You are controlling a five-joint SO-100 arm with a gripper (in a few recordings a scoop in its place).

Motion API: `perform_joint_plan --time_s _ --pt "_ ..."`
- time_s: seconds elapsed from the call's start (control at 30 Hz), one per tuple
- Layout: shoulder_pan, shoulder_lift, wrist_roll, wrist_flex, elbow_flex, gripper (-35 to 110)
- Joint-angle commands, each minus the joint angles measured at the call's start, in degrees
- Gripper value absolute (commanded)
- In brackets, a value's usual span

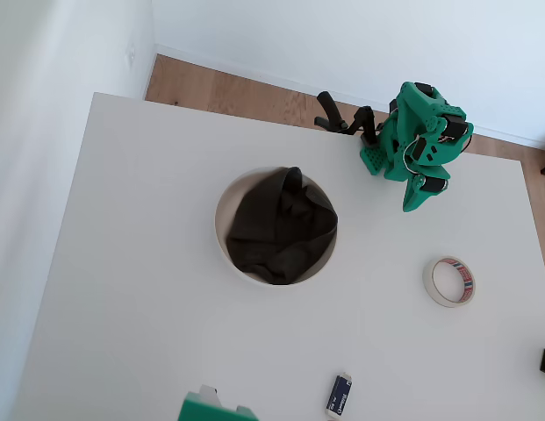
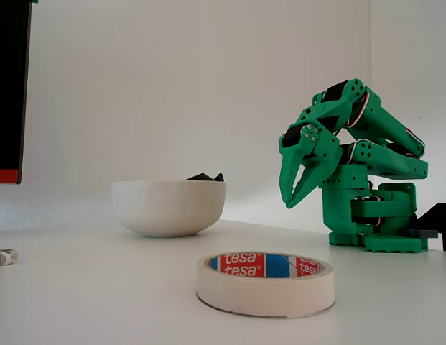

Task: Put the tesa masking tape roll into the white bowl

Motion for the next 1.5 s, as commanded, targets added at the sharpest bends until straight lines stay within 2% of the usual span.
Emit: perform_joint_plan --time_s 0.0,0.87,1.03,1.27,1.47 --pt "0.6 0.4 -0.4 -0.4 0.1 -8" --pt "0.6 0.4 -0.4 -0.5 0.1 -8" --pt "1.1 -1.1 -0.6 -5.2 -0.4 -8" --pt "0.2 -27.0 -1.5 -23.1 -6.9 -8" --pt "-8.9 -56.7 0.1 -28.6 -24.6 -8"
